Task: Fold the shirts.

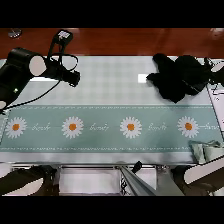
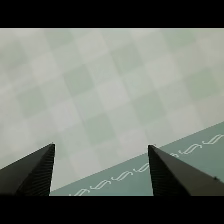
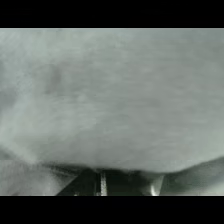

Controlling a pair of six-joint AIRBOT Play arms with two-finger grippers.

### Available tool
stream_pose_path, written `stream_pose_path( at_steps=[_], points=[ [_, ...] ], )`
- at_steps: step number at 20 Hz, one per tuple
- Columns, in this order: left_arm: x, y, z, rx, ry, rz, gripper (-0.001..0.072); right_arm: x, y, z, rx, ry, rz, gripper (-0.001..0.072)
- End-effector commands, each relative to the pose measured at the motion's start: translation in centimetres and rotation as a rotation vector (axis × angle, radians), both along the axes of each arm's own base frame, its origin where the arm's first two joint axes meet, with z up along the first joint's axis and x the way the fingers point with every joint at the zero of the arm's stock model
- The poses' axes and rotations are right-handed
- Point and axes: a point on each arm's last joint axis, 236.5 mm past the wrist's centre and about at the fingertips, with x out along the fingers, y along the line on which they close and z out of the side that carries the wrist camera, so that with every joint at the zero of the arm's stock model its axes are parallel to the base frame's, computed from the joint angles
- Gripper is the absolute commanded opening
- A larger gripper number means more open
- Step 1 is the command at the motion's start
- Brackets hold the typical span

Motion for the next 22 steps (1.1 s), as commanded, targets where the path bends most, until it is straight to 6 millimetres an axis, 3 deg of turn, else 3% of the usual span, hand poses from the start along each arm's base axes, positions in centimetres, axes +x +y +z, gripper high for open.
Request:
stream_pose_path(
  at_steps=[1,5,8,11,13,15,17,19,21,22],
  points=[
    [0.0,0.1,0.0,0.000,-0.001,0.001,0.0708,2.3,-0.6,5.9,-0.082,-0.151,0.077,0.0021],
    [0.0,0.0,0.2,-0.001,-0.004,0.001,0.0708,3.7,-0.9,17.6,-0.204,-0.383,0.133,0.0020],
    [0.2,0.0,1.9,-0.010,-0.027,0.003,0.0707,2.9,1.0,27.6,-0.239,-0.591,0.177,0.0020],
    [0.5,0.0,7.1,-0.027,-0.073,0.010,0.0708,0.1,4.9,38.2,-0.303,-0.815,0.245,0.0019],
    [0.2,0.1,12.0,-0.048,-0.125,0.016,0.0708,-3.3,8.5,45.5,-0.323,-0.988,0.271,0.0019],
    [-0.9,0.6,17.7,-0.078,-0.194,0.022,0.0708,-7.5,12.1,51.2,-0.313,-1.135,0.303,0.0019],
    [-2.9,1.3,23.2,-0.112,-0.273,0.026,0.0708,-11.9,15.0,54.8,-0.283,-1.226,0.333,0.0019],
    [-5.8,2.2,27.5,-0.147,-0.344,0.025,0.0708,-15.6,17.0,56.6,-0.246,-1.267,0.365,0.0019],
    [-8.6,2.8,30.0,-0.180,-0.391,0.016,0.0708,-17.8,18.3,56.1,-0.231,-1.232,0.416,0.0019],
    [-9.9,3.3,30.5,-0.192,-0.393,0.023,0.0708,-18.4,18.7,54.8,-0.227,-1.181,0.450,0.0019]
  ],
)
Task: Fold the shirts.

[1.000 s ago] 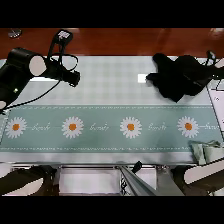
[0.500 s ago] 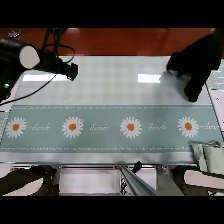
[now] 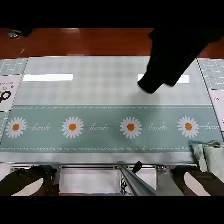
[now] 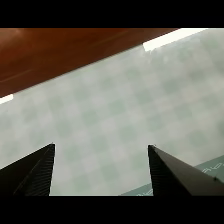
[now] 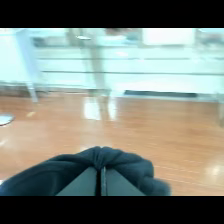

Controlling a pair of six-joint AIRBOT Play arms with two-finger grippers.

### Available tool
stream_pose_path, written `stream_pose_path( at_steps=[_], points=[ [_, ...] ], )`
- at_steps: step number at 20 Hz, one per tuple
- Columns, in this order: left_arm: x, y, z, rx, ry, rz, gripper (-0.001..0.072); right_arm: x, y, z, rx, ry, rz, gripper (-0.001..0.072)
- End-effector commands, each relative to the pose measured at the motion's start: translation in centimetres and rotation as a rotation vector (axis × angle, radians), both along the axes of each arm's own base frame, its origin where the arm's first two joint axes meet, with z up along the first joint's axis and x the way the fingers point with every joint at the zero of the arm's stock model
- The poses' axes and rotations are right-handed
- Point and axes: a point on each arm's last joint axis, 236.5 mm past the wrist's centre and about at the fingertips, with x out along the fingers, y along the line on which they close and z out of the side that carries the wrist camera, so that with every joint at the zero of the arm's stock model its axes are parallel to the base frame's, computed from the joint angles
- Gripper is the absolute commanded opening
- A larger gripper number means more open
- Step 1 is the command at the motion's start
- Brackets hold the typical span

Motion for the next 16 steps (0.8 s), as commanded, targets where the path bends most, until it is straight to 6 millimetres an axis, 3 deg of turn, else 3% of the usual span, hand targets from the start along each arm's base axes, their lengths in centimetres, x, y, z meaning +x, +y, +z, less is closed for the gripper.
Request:
stream_pose_path(
  at_steps=[1,5,7,11,16],
  points=[
    [-5.4,1.6,3.3,-0.035,-0.025,0.000,0.0708,-4.1,2.2,-1.8,-0.045,0.101,0.079,0.0019],
    [-9.1,3.0,0.9,0.007,0.110,0.007,0.0708,-3.7,3.1,-8.3,-0.064,0.370,0.142,0.0019],
    [-9.7,3.2,-0.6,0.029,0.176,0.009,0.0708,-2.9,4.8,-11.1,-0.058,0.466,0.205,0.0019],
    [-9.2,3.0,-3.4,0.060,0.258,0.010,0.0707,-1.5,12.6,-20.0,-0.132,0.660,0.395,0.0020],
    [-8.9,2.9,-6.8,0.096,0.354,0.011,0.0708,-1.2,24.8,-29.6,-0.155,0.794,0.565,0.0020]
  ],
)
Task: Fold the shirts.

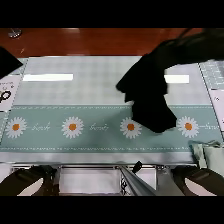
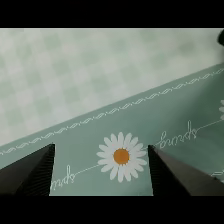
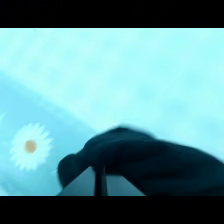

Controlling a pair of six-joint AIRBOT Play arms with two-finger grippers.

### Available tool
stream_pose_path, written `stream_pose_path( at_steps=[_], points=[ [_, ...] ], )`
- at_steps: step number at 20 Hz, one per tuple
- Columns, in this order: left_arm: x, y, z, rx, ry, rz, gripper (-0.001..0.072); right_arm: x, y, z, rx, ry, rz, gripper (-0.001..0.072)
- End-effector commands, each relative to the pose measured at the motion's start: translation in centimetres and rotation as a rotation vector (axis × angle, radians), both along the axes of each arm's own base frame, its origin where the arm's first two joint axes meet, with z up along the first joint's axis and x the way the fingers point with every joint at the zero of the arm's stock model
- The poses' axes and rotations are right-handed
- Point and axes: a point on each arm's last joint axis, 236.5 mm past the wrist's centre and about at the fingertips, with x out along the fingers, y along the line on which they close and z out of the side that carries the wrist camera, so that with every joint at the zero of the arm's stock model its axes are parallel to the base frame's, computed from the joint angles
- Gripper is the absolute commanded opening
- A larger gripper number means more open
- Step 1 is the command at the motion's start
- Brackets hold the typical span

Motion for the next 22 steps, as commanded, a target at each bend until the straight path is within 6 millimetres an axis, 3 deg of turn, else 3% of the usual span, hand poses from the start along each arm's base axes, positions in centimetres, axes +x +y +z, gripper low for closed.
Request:
stream_pose_path(
  at_steps=[1,3,4,5,6,7,9,10,13,15,18,20,22],
  points=[
    [-0.1,0.1,-2.6,0.030,0.079,0.001,0.0708,-0.7,8.4,-6.9,-0.014,0.094,0.101,0.0020],
    [0.2,0.0,-4.1,0.042,0.113,0.001,0.0708,-1.3,11.9,-10.8,-0.040,0.143,0.144,0.0021],
    [0.4,-0.1,-4.9,0.048,0.127,0.000,0.0708,-1.6,12.8,-12.8,-0.069,0.168,0.162,0.0022],
    [0.7,-0.2,-5.7,0.053,0.138,0.000,0.0708,-1.5,13.0,-14.7,-0.104,0.190,0.165,0.0073],
    [1.0,-0.3,-6.5,0.057,0.149,-0.001,0.0707,-1.4,12.4,-15.9,-0.131,0.224,0.146,0.0313],
    [1.3,-0.4,-7.5,0.061,0.162,-0.002,0.0708,-0.9,11.2,-16.6,-0.166,0.240,0.127,0.0485],
    [1.6,-1.6,-10.3,0.044,0.210,-0.028,0.0708,0.4,6.2,-16.3,-0.260,0.253,0.078,0.0496],
    [1.4,-2.7,-12.0,0.016,0.249,-0.054,0.0708,1.2,2.3,-15.7,-0.330,0.245,0.037,0.0495],
    [0.5,-5.0,-17.9,-0.047,0.370,-0.092,0.0708,3.6,-12.0,-12.1,-0.561,0.185,-0.200,0.0495],
    [0.0,-6.4,-22.2,-0.101,0.427,-0.092,0.0707,3.8,-20.2,-9.6,-0.583,0.188,-0.392,0.0495],
    [-1.7,-7.7,-28.0,-0.216,0.532,-0.044,0.0708,2.8,-26.4,-8.2,-0.467,0.245,-0.543,0.0495],
    [-2.1,-8.0,-30.5,-0.343,0.578,0.009,0.0707,1.9,-28.4,-8.3,-0.391,0.298,-0.573,0.0495],
    [-1.0,-7.9,-31.5,-0.536,0.572,0.098,0.0707,1.4,-29.4,-8.5,-0.346,0.326,-0.585,0.0495]
  ],
)
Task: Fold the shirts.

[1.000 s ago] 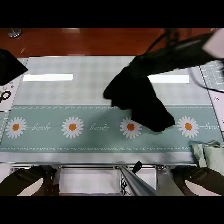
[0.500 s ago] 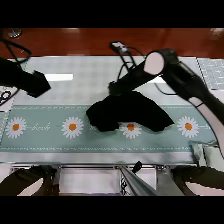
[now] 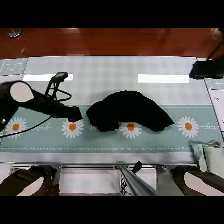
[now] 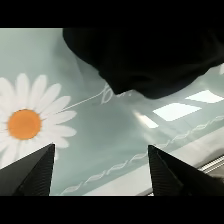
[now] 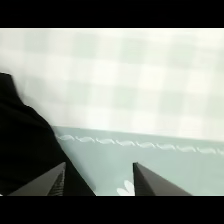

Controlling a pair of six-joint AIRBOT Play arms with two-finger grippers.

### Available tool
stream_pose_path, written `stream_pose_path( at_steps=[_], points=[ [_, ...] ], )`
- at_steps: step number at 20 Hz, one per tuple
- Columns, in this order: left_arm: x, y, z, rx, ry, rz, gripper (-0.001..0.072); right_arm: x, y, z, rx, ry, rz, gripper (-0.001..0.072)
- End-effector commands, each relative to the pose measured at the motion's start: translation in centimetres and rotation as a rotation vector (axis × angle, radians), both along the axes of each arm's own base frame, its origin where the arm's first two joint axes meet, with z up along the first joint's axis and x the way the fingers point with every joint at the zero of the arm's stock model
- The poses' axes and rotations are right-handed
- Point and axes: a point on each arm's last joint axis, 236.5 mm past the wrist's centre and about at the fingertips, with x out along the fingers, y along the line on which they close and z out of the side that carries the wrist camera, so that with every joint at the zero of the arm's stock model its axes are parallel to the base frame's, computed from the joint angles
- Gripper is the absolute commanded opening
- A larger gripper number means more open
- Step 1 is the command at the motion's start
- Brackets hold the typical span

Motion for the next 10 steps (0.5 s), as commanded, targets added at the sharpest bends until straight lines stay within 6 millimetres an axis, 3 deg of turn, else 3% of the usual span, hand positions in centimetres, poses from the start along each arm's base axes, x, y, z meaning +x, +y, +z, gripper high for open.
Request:
stream_pose_path(
  at_steps=[1,5,9,10],
  points=[
    [1.7,-0.7,-2.3,-0.272,0.020,0.226,0.0707,-1.7,-3.2,0.2,0.074,0.022,-0.067,0.0495],
    [3.6,0.8,-4.6,-0.366,0.051,0.344,0.0706,-1.5,-3.5,0.3,0.076,0.010,-0.071,0.0495],
    [5.4,-1.5,-6.5,-0.494,0.093,0.379,0.0704,-1.3,-3.4,0.4,0.080,-0.001,-0.070,0.0495],
    [5.9,-2.1,-6.9,-0.530,0.106,0.393,0.0633,-1.3,-3.4,0.4,0.081,0.001,-0.070,0.0495]
  ],
)
